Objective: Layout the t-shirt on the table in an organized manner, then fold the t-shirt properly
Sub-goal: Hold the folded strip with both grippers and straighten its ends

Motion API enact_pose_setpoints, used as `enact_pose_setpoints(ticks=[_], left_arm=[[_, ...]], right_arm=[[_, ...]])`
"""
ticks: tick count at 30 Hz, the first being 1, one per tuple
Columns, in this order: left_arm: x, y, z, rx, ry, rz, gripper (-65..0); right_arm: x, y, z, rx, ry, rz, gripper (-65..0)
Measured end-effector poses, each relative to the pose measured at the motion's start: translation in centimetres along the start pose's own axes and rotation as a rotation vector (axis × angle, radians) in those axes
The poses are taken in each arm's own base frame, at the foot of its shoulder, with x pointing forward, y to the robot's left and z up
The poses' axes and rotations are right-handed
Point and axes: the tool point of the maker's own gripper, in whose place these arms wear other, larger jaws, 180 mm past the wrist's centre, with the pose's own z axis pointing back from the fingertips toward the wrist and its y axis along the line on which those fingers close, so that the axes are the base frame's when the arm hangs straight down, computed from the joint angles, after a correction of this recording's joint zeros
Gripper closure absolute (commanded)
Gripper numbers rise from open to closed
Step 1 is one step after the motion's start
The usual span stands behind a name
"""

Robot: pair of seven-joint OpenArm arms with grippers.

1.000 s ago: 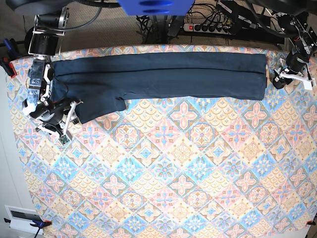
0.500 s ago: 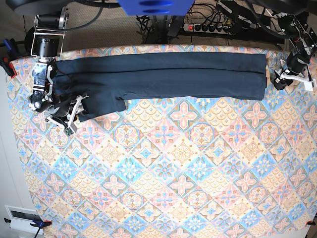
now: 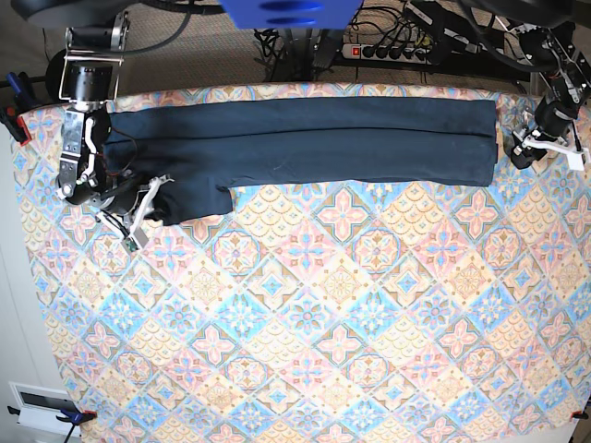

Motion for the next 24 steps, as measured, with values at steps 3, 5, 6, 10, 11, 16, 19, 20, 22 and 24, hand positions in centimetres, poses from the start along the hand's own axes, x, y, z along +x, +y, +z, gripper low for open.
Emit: enact_pose_setpoints(ticks=[3, 5, 6, 10, 11, 16, 19, 20, 22, 24], left_arm=[[0.1, 0.1, 0.0, 0.003, -0.002, -0.002, -29.1], [0.2, 0.0, 0.0, 0.000, -0.006, -0.002, -29.1], [0.1, 0.1, 0.0, 0.003, -0.002, -0.002, -29.1], [0.0, 0.1, 0.0, 0.003, -0.001, -0.001, -29.1], [0.1, 0.0, 0.0, 0.002, -0.002, -0.001, -29.1], [0.2, 0.0, 0.0, -0.001, -0.007, -0.001, -29.1], [0.1, 0.0, 0.0, 0.001, -0.005, 0.001, -29.1], [0.0, 0.1, 0.0, 0.003, -0.003, -0.001, -29.1], [0.2, 0.0, 0.0, -0.001, -0.007, 0.001, -29.1], [0.2, 0.0, 0.0, -0.001, -0.008, 0.000, -29.6]], right_arm=[[1.0, 1.0, 2.9, 0.002, -0.055, 0.041, -0.9], [0.1, 0.8, 5.1, -0.045, -0.034, 0.055, -0.9], [-0.5, 1.0, 6.0, -0.063, -0.015, 0.070, -0.9], [-0.6, 2.9, 9.1, -0.094, -0.016, 0.144, -0.8], [-1.0, 3.4, 9.5, -0.084, -0.014, 0.149, -0.8], [-7.9, 4.0, 11.2, -0.092, 0.152, 0.059, -0.8], [-9.1, 4.5, 11.5, -0.079, 0.174, 0.042, -1.0], [-8.8, 4.7, 11.4, -0.070, 0.156, 0.039, -1.1], [-8.7, 4.7, 11.4, -0.068, 0.149, 0.039, -1.7], [-9.4, 4.6, 11.4, -0.084, 0.186, 0.055, -5.8]])
